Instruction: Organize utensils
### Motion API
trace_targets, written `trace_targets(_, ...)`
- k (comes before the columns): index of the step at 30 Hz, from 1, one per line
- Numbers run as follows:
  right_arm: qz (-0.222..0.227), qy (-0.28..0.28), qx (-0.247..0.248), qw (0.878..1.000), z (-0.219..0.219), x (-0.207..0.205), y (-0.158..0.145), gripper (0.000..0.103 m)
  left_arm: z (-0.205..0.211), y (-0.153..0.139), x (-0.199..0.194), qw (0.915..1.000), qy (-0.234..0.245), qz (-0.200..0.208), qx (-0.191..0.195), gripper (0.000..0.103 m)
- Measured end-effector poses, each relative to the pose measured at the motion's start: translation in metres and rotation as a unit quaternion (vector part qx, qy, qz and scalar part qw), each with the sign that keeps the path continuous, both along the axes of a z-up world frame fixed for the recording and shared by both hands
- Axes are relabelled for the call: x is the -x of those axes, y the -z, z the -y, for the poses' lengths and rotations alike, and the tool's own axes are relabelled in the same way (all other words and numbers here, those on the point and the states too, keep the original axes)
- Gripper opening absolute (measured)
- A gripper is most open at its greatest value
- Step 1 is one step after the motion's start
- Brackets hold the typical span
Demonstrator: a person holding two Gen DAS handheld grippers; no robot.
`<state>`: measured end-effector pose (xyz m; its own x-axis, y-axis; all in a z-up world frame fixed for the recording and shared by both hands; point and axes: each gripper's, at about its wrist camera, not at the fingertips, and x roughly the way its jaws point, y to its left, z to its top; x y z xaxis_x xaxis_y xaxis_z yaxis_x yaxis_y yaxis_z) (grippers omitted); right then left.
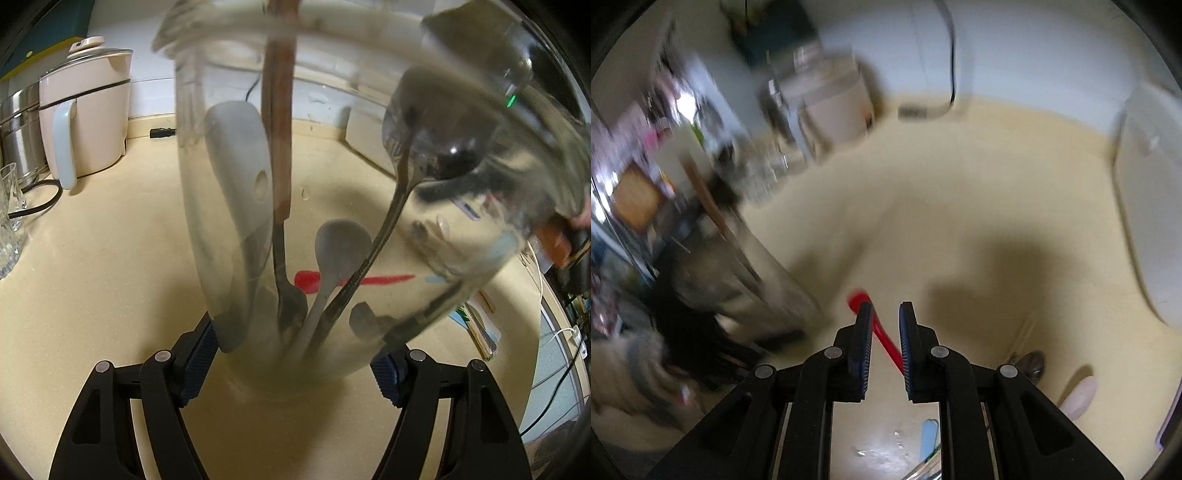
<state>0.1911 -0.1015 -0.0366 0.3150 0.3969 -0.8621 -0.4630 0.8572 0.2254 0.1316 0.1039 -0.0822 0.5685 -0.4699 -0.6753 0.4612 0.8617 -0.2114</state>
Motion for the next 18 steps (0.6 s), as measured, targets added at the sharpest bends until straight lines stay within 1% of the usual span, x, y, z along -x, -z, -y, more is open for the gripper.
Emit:
trace_targets(2, -0.009, -0.024, 0.022, 0.999, -0.017, -0.004, 0.019, 0.019, 0.000, 0.000, 0.000, 1.0000, 0.000, 0.000, 0.000, 0.077)
trace_targets(4, -0.009, -0.054, 0.054, 0.997, -0.037, -0.009, 0.036, 0.022, 0.001, 0.000, 0.000, 1.0000, 0.000, 0.000, 0.000, 0.077)
trace_targets(7, 0.000, -0.094, 0.090, 0.991, -0.062, -0.016, 0.050, 0.024, 0.000, 0.000, 0.000, 1.0000, 0.000, 0.000, -0.001, 0.077)
trace_targets(10, 0.006, -0.115, 0.119, 0.986, -0.078, -0.022, 0.058, 0.026, 0.002, 0.000, 0.000, 1.0000, 0.001, 0.002, -0.006, 0.077)
trace_targets(12, 0.001, -0.121, 0.116, 0.986, -0.083, -0.028, 0.063, 0.029, 0.003, 0.000, 0.001, 1.0000, 0.001, 0.002, -0.008, 0.077)
trace_targets(13, 0.001, -0.122, 0.114, 0.986, -0.084, -0.030, 0.063, 0.033, 0.004, -0.001, 0.002, 1.0000, 0.001, 0.003, -0.009, 0.077)
trace_targets(14, 0.001, -0.124, 0.115, 0.986, -0.085, -0.032, 0.064, 0.035, 0.004, -0.001, 0.002, 1.0000, 0.002, 0.003, -0.009, 0.077)
trace_targets(18, 0.006, -0.134, 0.126, 0.983, -0.084, -0.032, 0.064, 0.036, 0.005, -0.001, 0.004, 0.9999, 0.002, 0.003, -0.010, 0.077)
